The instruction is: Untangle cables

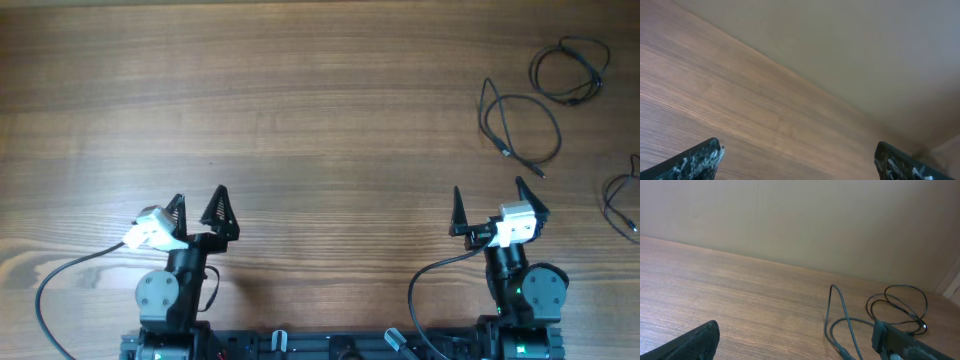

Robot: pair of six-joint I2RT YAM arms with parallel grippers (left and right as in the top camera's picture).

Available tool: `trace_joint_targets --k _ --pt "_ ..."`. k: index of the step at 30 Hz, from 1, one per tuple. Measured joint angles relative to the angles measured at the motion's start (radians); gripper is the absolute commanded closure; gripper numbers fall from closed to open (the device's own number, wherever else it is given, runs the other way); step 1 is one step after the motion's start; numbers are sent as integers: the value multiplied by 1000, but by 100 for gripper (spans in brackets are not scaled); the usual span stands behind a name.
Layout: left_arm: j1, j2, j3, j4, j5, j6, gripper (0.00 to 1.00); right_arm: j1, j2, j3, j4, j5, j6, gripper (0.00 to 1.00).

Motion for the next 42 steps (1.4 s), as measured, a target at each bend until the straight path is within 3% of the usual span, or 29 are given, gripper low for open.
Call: trace_joint_targets --k 7,20,42 --pt "0 0 -2 6 8 211 0 0 0 0 0 0 0 0" --pt "0 0 -2 6 23 391 0 0 0 0 0 0 0 0" --pt "19 0 -2 7 22 427 0 0 0 0 0 0 0 0"
